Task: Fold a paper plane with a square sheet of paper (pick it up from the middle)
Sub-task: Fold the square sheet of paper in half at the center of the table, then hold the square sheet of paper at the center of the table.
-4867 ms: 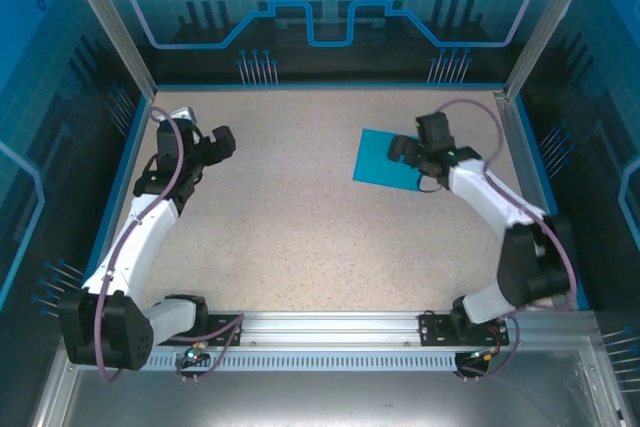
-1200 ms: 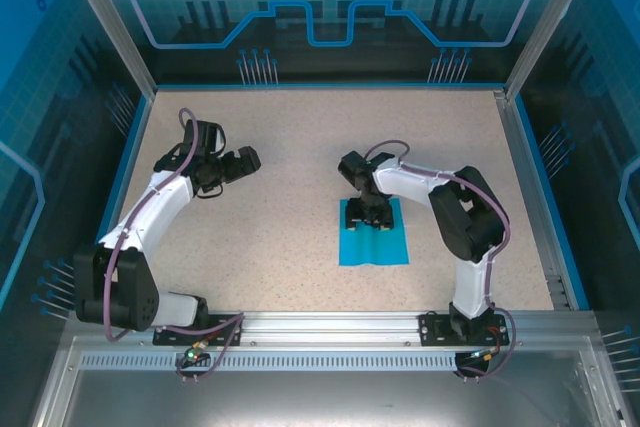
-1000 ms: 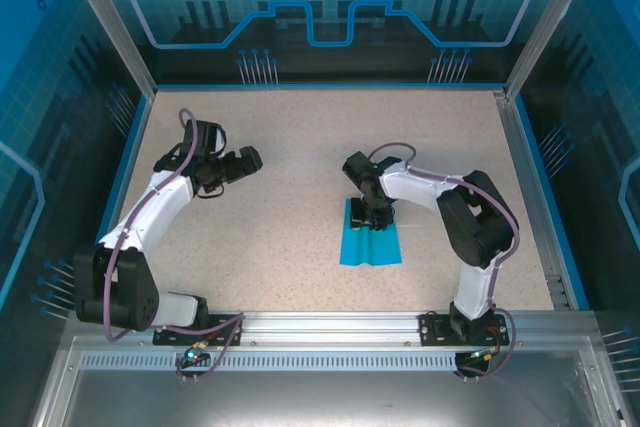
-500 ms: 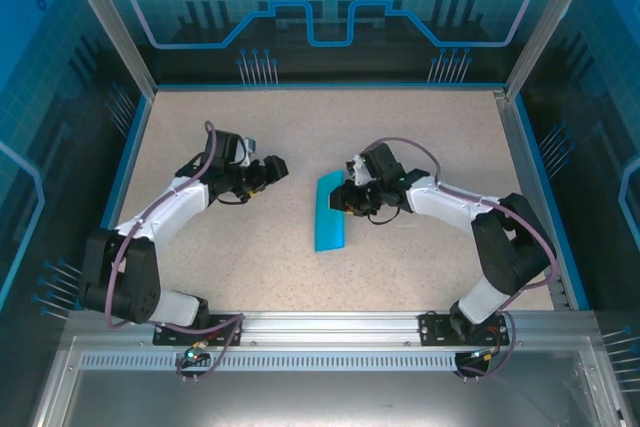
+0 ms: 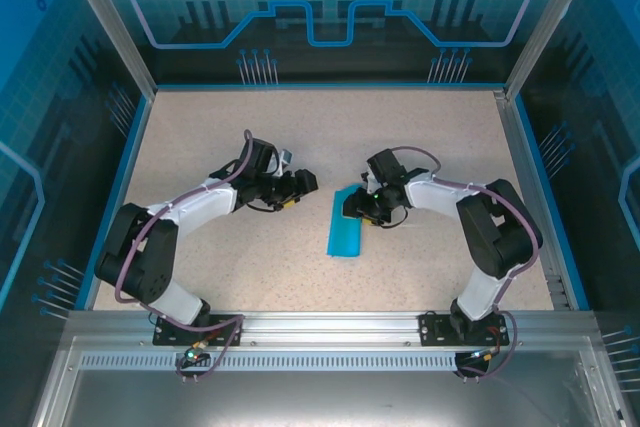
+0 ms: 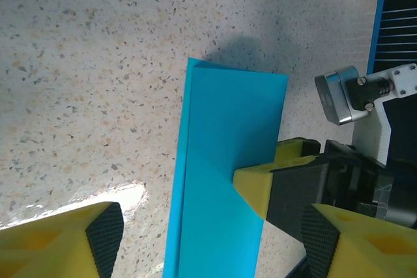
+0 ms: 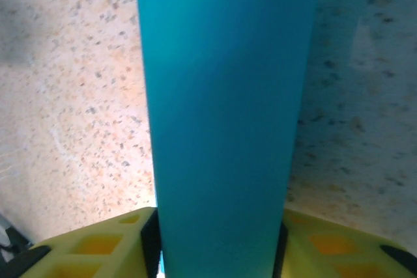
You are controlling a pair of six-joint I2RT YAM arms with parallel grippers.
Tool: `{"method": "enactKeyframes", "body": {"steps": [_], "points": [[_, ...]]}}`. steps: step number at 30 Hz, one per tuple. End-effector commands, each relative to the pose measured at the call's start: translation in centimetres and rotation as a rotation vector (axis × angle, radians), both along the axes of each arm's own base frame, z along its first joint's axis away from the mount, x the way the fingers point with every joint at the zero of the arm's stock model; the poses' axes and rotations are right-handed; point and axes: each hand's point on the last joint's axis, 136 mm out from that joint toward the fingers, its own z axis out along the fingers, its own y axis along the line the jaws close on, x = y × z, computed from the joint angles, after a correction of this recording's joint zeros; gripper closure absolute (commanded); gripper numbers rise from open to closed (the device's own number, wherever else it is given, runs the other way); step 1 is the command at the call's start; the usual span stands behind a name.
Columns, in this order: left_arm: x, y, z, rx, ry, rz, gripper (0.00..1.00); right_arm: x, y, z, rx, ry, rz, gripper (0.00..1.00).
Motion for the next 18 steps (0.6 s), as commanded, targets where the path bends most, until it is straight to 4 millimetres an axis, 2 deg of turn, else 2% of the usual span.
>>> {"method": "enactKeyframes", "body": {"steps": [1,7,15,18], "points": [[-0.1,-0.3,-0.1,-0.017,0.009,-0.002,0.24,-0.3,-0.8,-0.1,-0.096,0.026,-0.004,0.48],[0.0,-0.1,-0.2,0.000,0.004,-0.001,0.24,-0.4,-1.0,0.0,-0.209,0.028,0.022,0.45],[-0.2,-0.1,-0.5,0.008,0.002,-0.014,0.24,-0.1,-2.2,-0.9,-0.293,0.036,-0.044,0.47],[-0.2,-0.1,-0.6,0.004,0.004,-0.015,0.24,-0.1,-2.1,-1.3,-0.297,0.046,-0.039,0.47]]}}
